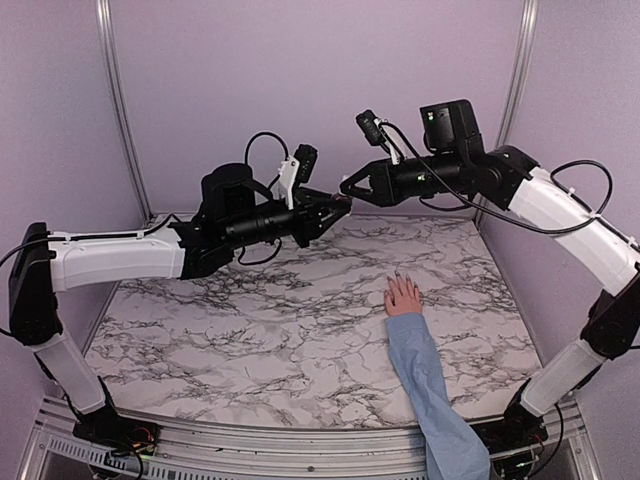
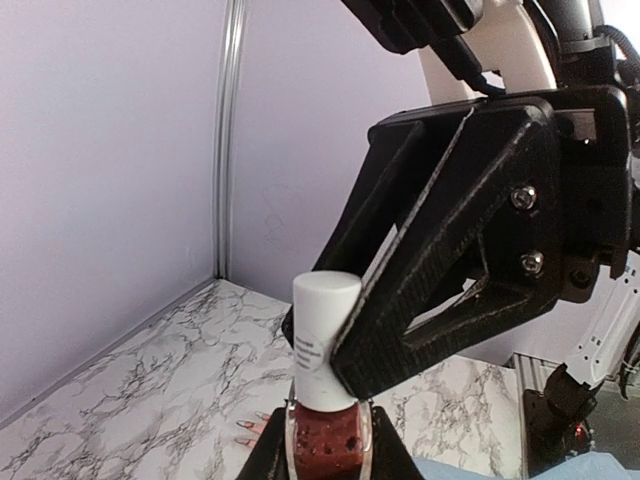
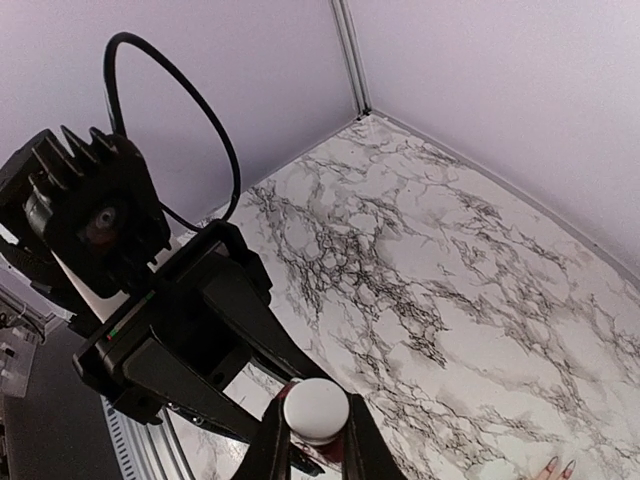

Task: Paint the nails
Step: Unscrew the nail polish bottle.

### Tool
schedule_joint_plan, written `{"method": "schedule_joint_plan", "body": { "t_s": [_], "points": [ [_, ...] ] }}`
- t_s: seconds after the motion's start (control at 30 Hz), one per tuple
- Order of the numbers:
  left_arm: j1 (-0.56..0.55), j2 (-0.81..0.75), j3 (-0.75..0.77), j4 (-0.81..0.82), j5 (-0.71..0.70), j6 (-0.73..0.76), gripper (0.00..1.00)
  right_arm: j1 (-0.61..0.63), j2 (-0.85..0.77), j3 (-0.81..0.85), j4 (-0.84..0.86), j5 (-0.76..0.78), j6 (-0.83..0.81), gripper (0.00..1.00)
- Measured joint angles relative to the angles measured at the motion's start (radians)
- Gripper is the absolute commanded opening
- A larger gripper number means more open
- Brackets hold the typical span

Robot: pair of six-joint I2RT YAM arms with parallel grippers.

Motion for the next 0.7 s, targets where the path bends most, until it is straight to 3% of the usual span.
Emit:
{"method": "schedule_joint_plan", "body": {
  "t_s": [0.7],
  "points": [
    [0.053,0.009,0.086,0.176,0.565,-0.251,0.0,-0.011,-0.097,-0.004,0.061,-0.365,-0.149,0.01]
  ]
}}
